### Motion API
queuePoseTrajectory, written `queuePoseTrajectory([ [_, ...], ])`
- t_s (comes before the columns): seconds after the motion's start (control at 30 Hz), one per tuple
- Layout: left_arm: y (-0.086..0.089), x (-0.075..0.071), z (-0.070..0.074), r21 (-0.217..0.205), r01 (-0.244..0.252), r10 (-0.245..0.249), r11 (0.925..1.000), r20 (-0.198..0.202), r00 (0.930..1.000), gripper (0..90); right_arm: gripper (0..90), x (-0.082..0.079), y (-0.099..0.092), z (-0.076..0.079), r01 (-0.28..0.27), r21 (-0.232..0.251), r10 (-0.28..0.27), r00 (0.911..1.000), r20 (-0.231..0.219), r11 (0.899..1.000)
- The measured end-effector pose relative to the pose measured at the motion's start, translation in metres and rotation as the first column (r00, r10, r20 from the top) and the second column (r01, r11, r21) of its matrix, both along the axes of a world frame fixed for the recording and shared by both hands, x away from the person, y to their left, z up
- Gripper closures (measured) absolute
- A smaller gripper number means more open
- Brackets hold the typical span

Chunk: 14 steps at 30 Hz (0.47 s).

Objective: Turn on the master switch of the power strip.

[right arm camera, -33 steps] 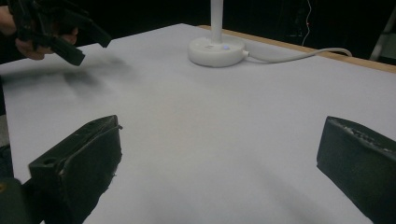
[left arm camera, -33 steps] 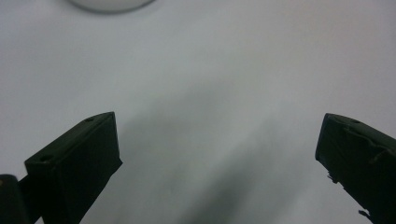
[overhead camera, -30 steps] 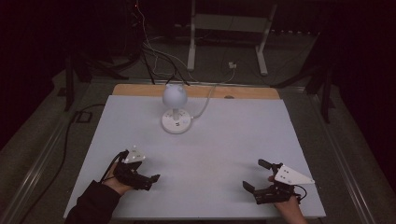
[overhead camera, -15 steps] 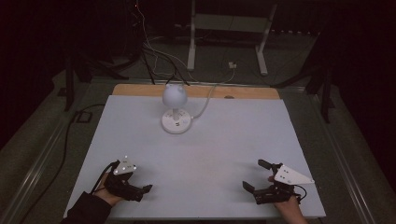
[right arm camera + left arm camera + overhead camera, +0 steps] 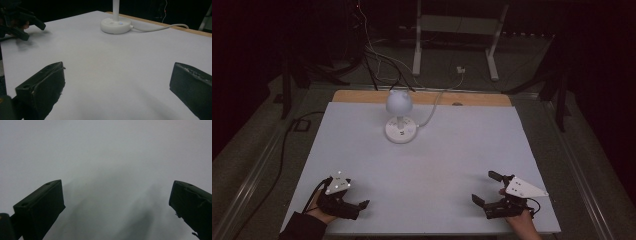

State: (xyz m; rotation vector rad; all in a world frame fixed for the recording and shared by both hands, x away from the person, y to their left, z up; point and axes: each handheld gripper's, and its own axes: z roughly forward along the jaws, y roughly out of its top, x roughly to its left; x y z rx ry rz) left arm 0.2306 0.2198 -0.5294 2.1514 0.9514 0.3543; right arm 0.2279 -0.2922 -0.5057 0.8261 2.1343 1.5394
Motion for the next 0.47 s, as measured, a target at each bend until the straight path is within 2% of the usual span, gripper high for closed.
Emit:
queuePoseTrajectory([
  [0.13, -0.0004, 0.0002, -0.0013, 0.002, 0.01, -0.01, 0.9999, -0.008, 0.9999, 0.4, 0.0, 0.0007, 0.0002, -0.0006, -0.001, -0.001, 0.001, 1.0, 0.0, 1.0],
  [0.47, -0.0016, 0.0, -0.0013, -0.021, 0.027, -0.028, 0.9994, -0.019, 0.9994, 0.4, 0.0, 0.0007, 0.0009, -0.0007, -0.003, -0.008, 0.003, 1.0, 0.001, 1.0],
])
